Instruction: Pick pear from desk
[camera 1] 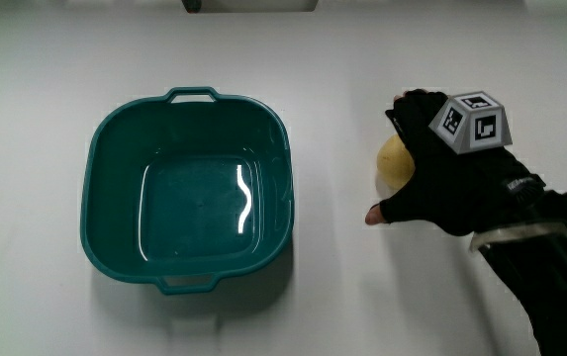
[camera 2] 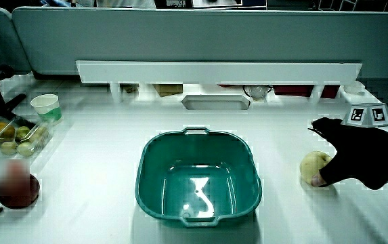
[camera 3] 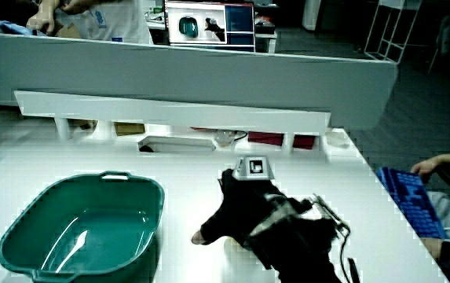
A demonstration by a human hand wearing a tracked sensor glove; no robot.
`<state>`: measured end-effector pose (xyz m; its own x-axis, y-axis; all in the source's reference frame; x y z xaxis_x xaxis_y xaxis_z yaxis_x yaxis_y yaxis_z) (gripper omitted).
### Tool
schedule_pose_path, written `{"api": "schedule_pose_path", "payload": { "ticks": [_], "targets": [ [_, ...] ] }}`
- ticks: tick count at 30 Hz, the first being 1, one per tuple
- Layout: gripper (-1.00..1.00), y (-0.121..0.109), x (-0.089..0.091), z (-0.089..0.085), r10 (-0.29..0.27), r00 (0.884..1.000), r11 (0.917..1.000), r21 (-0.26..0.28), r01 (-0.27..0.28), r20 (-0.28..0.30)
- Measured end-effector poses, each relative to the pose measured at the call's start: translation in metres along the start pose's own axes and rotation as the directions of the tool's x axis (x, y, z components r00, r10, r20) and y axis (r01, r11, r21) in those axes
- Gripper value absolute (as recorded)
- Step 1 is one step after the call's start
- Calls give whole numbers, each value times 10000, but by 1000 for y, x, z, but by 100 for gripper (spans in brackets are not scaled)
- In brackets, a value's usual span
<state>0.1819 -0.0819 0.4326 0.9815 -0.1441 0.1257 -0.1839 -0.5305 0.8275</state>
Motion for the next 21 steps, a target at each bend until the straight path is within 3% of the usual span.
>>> {"api": "schedule_pose_path", "payload": {
  "ticks": [6, 13, 17, 21],
  "targets": [
    [0, 23, 17, -10, -681, 9975, 9968, -430, 673, -179],
    [0, 36, 24, -18, -841, 9959, 9941, -710, 817, -321],
    [0, 44, 29, -23, -1235, 9922, 9889, -859, 1215, -183],
    [0, 46, 28, -24, -1027, 9942, 9910, -899, 996, -311]
  ]
}}
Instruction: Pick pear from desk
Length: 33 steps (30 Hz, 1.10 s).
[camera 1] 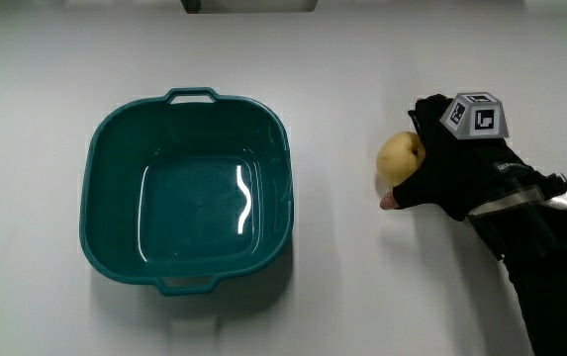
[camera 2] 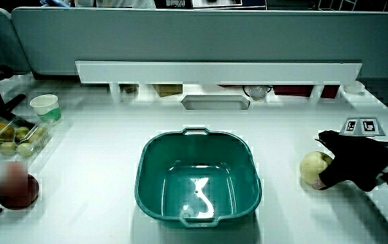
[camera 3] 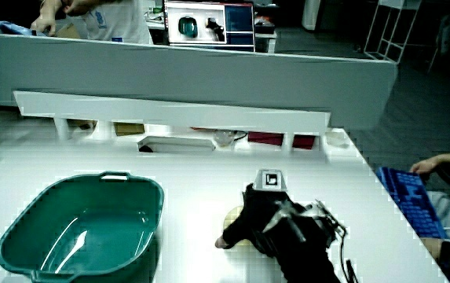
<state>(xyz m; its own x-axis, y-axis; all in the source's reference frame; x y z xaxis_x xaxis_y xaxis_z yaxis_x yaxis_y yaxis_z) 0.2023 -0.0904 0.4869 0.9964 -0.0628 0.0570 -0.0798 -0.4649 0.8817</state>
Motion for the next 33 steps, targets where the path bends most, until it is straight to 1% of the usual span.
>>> {"api": "schedule_pose_path", "payload": {
  "ticks": [1, 2, 3, 4, 6, 7, 8, 10, 11, 12, 13, 14, 16, 17, 18, 19, 20, 21, 22, 23, 24, 25, 26, 28, 29, 31, 33],
  "targets": [
    [0, 1, 1, 0, -182, 9998, 9998, 114, 181, 68],
    [0, 3, 2, -1, -236, 9997, 9997, 61, 236, 53],
    [0, 4, 3, -1, -283, 9996, 9995, 155, 282, 83],
    [0, 2, 3, -1, -233, 9997, 9997, 45, 234, -15],
    [0, 2, 4, -1, -127, 9999, 9998, 174, 127, 9],
    [0, 2, 4, -1, -95, 10000, 9994, 333, 95, 9],
    [3, 2, 4, 0, -116, 9999, 9991, 411, 115, 27],
    [8, 3, 5, 0, -50, 10000, 9997, 245, 51, -6],
    [10, 4, 5, 0, -180, 9998, 9995, 248, 179, 40],
    [13, 5, 6, 0, -108, 9999, 9996, 243, 108, -13],
    [15, 4, 6, 0, -120, 9999, 9995, 291, 120, -10],
    [18, 2, 4, 1, 151, 9998, 9994, 305, -147, -141],
    [23, 3, 7, 1, 60, 9998, 9981, 614, -49, -168],
    [26, 4, 8, 0, -14, 9998, 9986, 537, 24, -198],
    [28, 3, 7, 1, 121, 9995, 9983, 580, -104, -287],
    [31, 3, 7, 1, 7, 9996, 9983, 590, 9, -272],
    [33, 3, 6, 1, 87, 9997, 9977, 672, -71, -230],
    [36, 5, 8, 0, -40, 9998, 9976, 688, 52, -184],
    [38, 2, 6, 1, 102, 9995, 9978, 662, -83, -286],
    [41, 5, 8, 0, 79, 9993, 9983, 578, -58, -354],
    [44, 4, 8, 1, 49, 9994, 9975, 710, -23, -355],
    [46, 5, 9, 0, -11, 9995, 9973, 729, 35, -327],
    [49, 3, 9, 1, 57, 9991, 9968, 800, -23, -421],
    [54, 4, 10, 1, -104, 9992, 9968, 793, 135, -389],
    [56, 5, 11, 0, -59, 9988, 9971, 754, 95, -483],
    [62, 1, 8, 2, 31, 9993, 9951, 994, 8, -382],
    [67, 1, 7, 2, 46, 9993, 9947, 1028, -8, -360]
  ]
}}
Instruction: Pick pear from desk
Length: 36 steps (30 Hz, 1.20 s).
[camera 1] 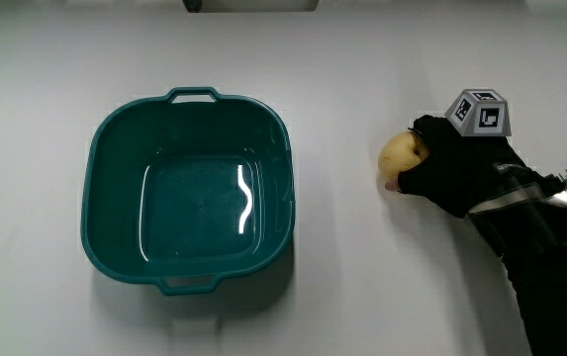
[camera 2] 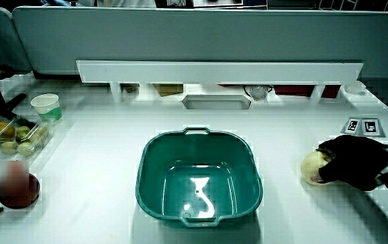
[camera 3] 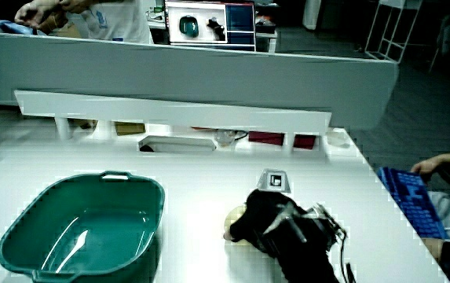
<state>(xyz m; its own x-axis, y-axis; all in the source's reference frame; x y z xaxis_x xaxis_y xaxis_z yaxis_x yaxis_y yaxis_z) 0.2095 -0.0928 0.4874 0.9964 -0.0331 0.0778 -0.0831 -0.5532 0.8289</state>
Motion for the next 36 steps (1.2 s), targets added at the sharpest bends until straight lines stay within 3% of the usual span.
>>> {"api": "schedule_pose_path", "payload": {
  "ticks": [7, 14, 21, 26, 31, 32, 35, 36],
  "targets": [
    [85, -2, -1, 0, 35, 9998, 9987, 499, -45, 199],
    [100, -7, -4, 1, 139, 9988, 9907, 1343, -200, 461],
    [100, -7, -5, 2, 360, 9985, 9909, 1280, -410, 410],
    [100, -16, -9, 12, 485, 9979, 9843, 1677, -549, 421],
    [100, -26, -20, 29, 482, 9959, 9650, 2539, -661, 761],
    [100, -31, -25, 34, 767, 9953, 9671, 2383, -887, 593],
    [100, -39, -36, 47, 1008, 9914, 9565, 2659, -1198, 840],
    [100, -32, -33, 47, 399, 9966, 9555, 2891, -593, 728]
  ]
}}
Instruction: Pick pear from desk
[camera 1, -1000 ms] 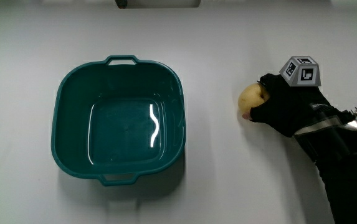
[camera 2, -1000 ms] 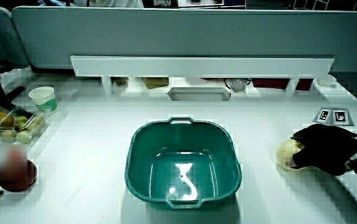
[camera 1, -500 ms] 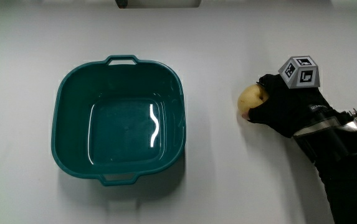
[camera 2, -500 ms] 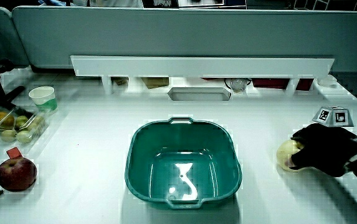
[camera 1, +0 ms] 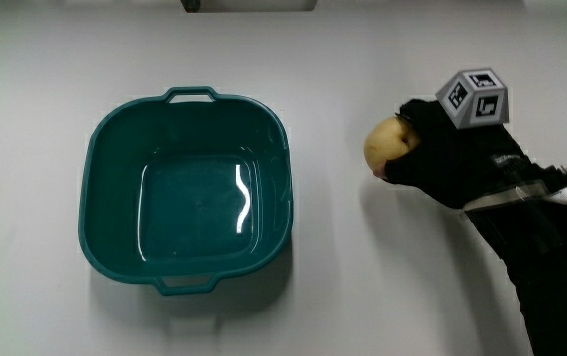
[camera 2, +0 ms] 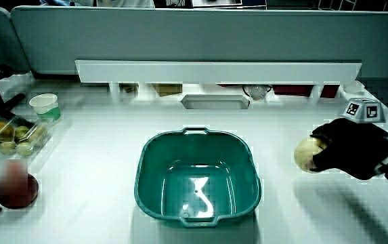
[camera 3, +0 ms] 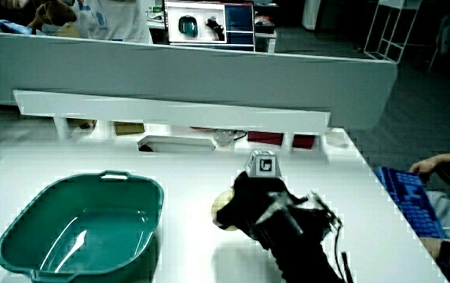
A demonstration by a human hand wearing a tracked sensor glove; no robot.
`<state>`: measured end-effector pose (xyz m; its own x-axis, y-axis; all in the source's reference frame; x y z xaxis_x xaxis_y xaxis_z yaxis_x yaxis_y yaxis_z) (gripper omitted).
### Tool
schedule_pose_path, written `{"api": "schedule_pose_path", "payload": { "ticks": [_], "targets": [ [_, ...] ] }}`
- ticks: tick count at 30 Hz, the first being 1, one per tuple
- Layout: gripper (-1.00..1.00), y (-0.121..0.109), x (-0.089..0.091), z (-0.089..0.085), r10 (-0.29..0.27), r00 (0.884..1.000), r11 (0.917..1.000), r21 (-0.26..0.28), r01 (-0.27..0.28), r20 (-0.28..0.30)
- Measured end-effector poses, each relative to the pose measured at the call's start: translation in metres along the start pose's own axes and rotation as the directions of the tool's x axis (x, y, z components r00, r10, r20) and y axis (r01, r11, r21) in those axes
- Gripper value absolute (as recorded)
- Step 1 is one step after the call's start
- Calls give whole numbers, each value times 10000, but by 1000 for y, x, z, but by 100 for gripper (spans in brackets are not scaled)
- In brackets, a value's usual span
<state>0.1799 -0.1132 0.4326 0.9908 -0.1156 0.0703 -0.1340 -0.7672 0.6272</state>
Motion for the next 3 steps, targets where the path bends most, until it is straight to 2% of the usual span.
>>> {"api": "schedule_pose_path", "payload": {
  "ticks": [2, 3],
  "targets": [
    [100, -15, -19, 20, 1088, 9934, 9941, 11, -1088, -375],
    [100, -13, -20, 22, 978, 9946, 9952, 97, -975, -348]
  ]
}}
